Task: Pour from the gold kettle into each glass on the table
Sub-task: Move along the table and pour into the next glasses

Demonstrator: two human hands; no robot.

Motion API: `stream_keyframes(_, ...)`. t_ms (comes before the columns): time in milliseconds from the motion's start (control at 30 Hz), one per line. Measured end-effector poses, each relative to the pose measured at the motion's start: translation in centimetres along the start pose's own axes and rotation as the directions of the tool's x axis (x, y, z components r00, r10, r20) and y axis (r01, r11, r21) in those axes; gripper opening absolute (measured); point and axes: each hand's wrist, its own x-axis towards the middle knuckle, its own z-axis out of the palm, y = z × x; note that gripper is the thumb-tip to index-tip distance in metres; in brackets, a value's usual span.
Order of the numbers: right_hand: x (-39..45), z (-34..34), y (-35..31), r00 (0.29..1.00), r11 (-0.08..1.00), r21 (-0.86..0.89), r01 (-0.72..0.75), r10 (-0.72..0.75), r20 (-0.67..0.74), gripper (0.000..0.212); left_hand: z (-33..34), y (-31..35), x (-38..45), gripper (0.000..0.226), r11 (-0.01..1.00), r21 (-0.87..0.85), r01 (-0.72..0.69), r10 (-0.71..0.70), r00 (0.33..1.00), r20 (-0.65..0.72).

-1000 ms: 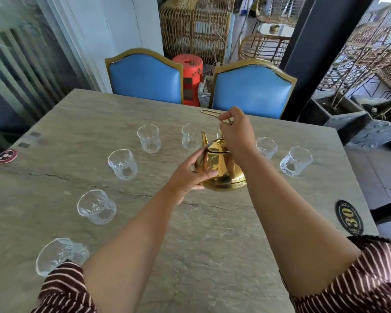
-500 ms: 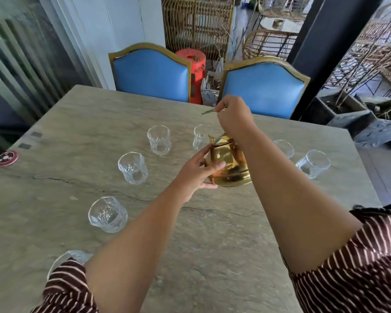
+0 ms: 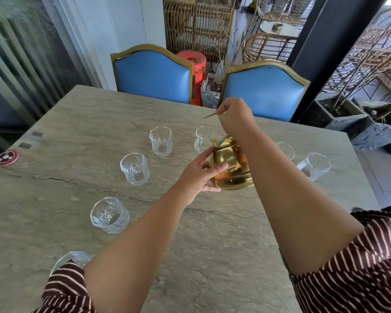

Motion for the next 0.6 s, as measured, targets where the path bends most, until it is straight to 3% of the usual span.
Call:
stream_keyframes(167,-0.16,0.02,-0.05,1.0,1.0,-0.005,-0.009,0.009,-0.001,0.034,0.01,-0.06,-0.16,0.094,1.0,0.007,-0.01,0.01,1.0,-0.004)
stream_keyframes(600,0.1,0.16,-0.4,1.0,1.0,-0.017,-0.002,0.002,0.009,0.034,-0.3,-0.21,0.18,0.083,1.0,-0.016,-0.009,0.009,1.0,-0.008)
